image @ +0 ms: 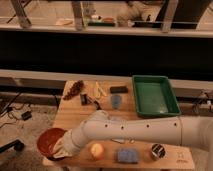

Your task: Stack bowls on top of each other

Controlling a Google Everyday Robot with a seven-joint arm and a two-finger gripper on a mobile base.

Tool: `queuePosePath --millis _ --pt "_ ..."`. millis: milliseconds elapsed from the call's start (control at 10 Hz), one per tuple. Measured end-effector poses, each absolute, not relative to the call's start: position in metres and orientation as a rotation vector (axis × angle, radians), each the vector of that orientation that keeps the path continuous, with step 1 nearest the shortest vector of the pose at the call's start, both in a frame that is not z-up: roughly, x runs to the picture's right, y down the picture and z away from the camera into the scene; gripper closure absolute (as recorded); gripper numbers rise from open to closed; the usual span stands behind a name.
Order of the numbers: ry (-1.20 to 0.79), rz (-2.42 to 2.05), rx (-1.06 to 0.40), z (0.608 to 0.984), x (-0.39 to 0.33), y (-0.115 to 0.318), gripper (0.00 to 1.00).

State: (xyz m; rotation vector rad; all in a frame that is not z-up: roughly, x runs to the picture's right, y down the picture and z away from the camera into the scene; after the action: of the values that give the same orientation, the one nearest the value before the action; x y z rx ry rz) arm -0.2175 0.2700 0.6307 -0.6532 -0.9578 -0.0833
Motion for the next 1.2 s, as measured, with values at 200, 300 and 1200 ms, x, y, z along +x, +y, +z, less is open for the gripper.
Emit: queuePosePath --millis 200,300,1200 --pt "-0.955 -0.083 -0.653 0.6335 -0.2187 0.2699 0.86" --pt "-0.952 -0.08 -0.652 0.6348 -0.2178 0.2693 0.86" --pt "-0.943 -0.078 -0.651 0.6375 -0.2171 0.2696 0.27"
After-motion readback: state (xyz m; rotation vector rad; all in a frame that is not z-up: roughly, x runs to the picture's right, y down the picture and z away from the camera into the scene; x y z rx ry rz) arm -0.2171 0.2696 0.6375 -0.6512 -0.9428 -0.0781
